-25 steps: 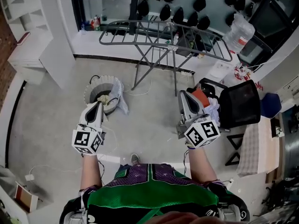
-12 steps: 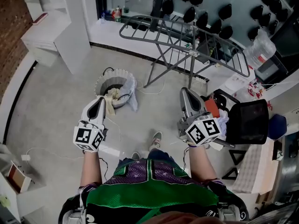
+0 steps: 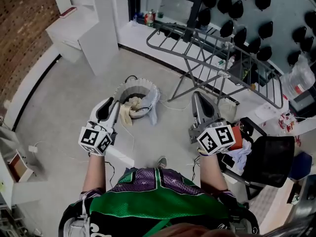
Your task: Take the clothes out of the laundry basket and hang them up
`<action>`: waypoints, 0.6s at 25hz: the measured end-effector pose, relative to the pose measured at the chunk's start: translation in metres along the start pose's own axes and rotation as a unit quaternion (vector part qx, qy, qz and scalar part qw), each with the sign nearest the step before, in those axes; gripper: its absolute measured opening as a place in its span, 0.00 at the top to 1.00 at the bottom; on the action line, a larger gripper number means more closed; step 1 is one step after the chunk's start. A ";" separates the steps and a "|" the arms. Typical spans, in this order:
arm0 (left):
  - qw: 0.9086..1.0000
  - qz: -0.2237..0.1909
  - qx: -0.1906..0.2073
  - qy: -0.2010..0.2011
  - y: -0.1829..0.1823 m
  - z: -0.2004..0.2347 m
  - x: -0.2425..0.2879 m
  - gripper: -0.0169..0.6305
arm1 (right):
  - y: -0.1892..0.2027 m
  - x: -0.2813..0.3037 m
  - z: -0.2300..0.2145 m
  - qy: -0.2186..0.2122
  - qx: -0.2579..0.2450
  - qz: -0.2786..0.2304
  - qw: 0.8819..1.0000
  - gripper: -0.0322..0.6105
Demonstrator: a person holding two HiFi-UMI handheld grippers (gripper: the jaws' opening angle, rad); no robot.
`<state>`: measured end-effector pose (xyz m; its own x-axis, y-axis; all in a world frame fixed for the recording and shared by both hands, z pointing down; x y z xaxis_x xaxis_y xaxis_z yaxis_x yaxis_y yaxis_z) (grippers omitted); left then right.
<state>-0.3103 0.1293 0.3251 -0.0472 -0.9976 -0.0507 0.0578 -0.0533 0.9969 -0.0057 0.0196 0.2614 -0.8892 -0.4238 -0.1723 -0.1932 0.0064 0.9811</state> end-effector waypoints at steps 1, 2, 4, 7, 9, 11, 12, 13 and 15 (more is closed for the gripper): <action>1.000 -0.003 0.001 -0.001 -0.001 -0.004 0.006 0.77 | 0.002 0.002 -0.007 -0.007 0.003 0.000 1.000 0.95; 1.000 -0.005 0.003 -0.002 -0.002 -0.008 0.011 0.71 | 0.003 0.003 -0.015 -0.015 0.007 0.000 1.000 0.95; 1.000 -0.007 0.016 -0.005 -0.002 -0.018 0.023 0.61 | 0.004 0.004 -0.029 -0.027 0.011 0.004 1.000 0.95; 0.999 0.000 0.050 -0.013 0.000 -0.025 0.041 0.58 | 0.004 0.014 -0.046 -0.048 0.012 0.008 0.999 0.95; 0.998 0.007 0.064 -0.020 0.002 -0.028 0.049 0.58 | 0.004 0.021 -0.055 -0.064 0.012 0.007 0.998 0.95; 0.996 0.015 0.079 -0.030 0.008 -0.033 0.055 0.58 | 0.006 0.026 -0.065 -0.078 0.013 0.007 0.997 0.95; 0.996 0.020 0.084 -0.036 0.013 -0.035 0.057 0.58 | 0.009 0.028 -0.070 -0.086 0.015 0.008 0.996 0.95; 0.995 0.025 0.086 -0.043 0.019 -0.036 0.060 0.58 | 0.012 0.032 -0.076 -0.093 0.018 0.011 0.995 0.95; 0.994 0.038 0.079 -0.058 0.033 -0.032 0.062 0.58 | 0.021 0.042 -0.082 -0.106 0.022 0.017 0.994 0.95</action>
<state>-0.2798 0.0642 0.3526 -0.1632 -0.9863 0.0240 -0.0923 0.0395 0.9949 -0.0134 -0.0725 0.2816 -0.9619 -0.2229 -0.1583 -0.1755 0.0598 0.9827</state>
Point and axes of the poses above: the fingertips, and each gripper's own axes: x forward along the fingers, z to its left, y out of its underside, the point moved 5 cm from there along -x, backward along the fingers, and after that the axes turned 15 degrees about -y, right-handed, at the moved point
